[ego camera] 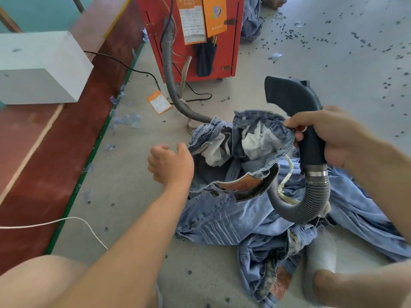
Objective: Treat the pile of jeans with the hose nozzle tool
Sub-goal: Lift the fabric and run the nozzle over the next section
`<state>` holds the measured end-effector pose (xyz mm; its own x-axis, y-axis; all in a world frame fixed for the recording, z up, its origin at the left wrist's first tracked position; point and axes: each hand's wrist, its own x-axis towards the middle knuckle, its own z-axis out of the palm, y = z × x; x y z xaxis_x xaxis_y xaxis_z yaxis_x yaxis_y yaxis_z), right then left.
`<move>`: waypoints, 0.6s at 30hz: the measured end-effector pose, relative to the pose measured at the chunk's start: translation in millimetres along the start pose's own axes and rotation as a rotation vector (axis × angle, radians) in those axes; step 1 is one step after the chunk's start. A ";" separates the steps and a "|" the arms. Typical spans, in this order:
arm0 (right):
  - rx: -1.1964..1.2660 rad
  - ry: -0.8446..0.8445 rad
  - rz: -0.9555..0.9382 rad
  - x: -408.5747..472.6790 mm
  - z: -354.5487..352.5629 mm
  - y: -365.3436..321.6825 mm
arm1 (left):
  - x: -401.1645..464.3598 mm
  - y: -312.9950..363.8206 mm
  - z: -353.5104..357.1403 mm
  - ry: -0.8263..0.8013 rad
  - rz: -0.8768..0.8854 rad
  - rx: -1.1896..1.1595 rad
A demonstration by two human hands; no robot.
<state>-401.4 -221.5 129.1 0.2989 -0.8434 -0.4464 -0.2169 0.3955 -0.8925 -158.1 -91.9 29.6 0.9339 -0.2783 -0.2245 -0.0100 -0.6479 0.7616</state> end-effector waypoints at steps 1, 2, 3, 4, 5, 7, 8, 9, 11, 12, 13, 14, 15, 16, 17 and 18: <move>0.012 0.012 -0.007 -0.3 1.3 -1.0 | 0.1 -8.1 -0.8 -0.028 -0.117 0.027; 0.027 0.021 -0.010 -0.6 2.6 -2.0 | -1.4 -18.1 -1.6 -0.059 -0.169 0.059; 0.041 0.028 -0.010 -0.4 3.6 -2.8 | -3.5 -30.6 -2.5 -0.092 -0.143 0.128; 0.051 0.034 -0.010 -0.3 4.5 -3.4 | -5.5 -44.8 -3.9 -0.123 -0.031 0.245; 0.057 0.037 -0.010 0.2 4.7 -3.9 | -7.3 -58.7 -5.6 -0.148 0.143 0.394; 0.055 0.043 -0.006 1.6 5.7 -4.4 | -3.5 -80.7 -10.0 -0.183 0.460 0.633; 0.046 0.046 -0.006 2.5 6.8 -4.4 | -0.3 -85.6 -12.9 -0.224 0.528 0.686; 0.038 0.047 -0.008 3.2 8.3 -4.7 | 2.9 -90.0 -15.0 -0.279 0.574 0.730; 0.022 0.041 -0.016 4.4 13.7 -4.7 | 3.4 -96.3 -17.8 -0.413 0.737 0.853; 0.010 0.031 -0.020 4.5 17.2 -4.6 | 1.6 -97.5 -18.4 -0.438 0.872 0.894; -0.010 0.018 -0.029 4.1 21.1 -4.6 | -1.0 -97.2 -18.7 -0.431 0.998 0.875; -0.041 0.001 -0.043 3.5 24.9 -4.8 | -2.6 -96.3 -18.3 -0.419 1.070 0.802; -0.084 -0.016 -0.067 3.1 27.8 -5.3 | -3.1 -93.8 -16.5 -0.420 1.084 0.690; -0.138 -0.029 -0.100 2.7 29.9 -6.2 | -2.4 -88.8 -15.0 -0.444 1.038 0.559; -0.200 -0.033 -0.137 2.3 31.4 -7.5 | -0.5 -82.4 -15.4 -0.497 0.918 0.432; -0.262 -0.032 -0.176 1.8 32.2 -9.7 | 2.8 -75.4 -17.1 -0.547 0.746 0.296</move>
<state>-368.9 -215.2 134.9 0.3814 -0.8771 -0.2920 -0.3902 0.1336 -0.9110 -148.6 -31.7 -18.1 0.3564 -0.9328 -0.0544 -0.6916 -0.3025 0.6559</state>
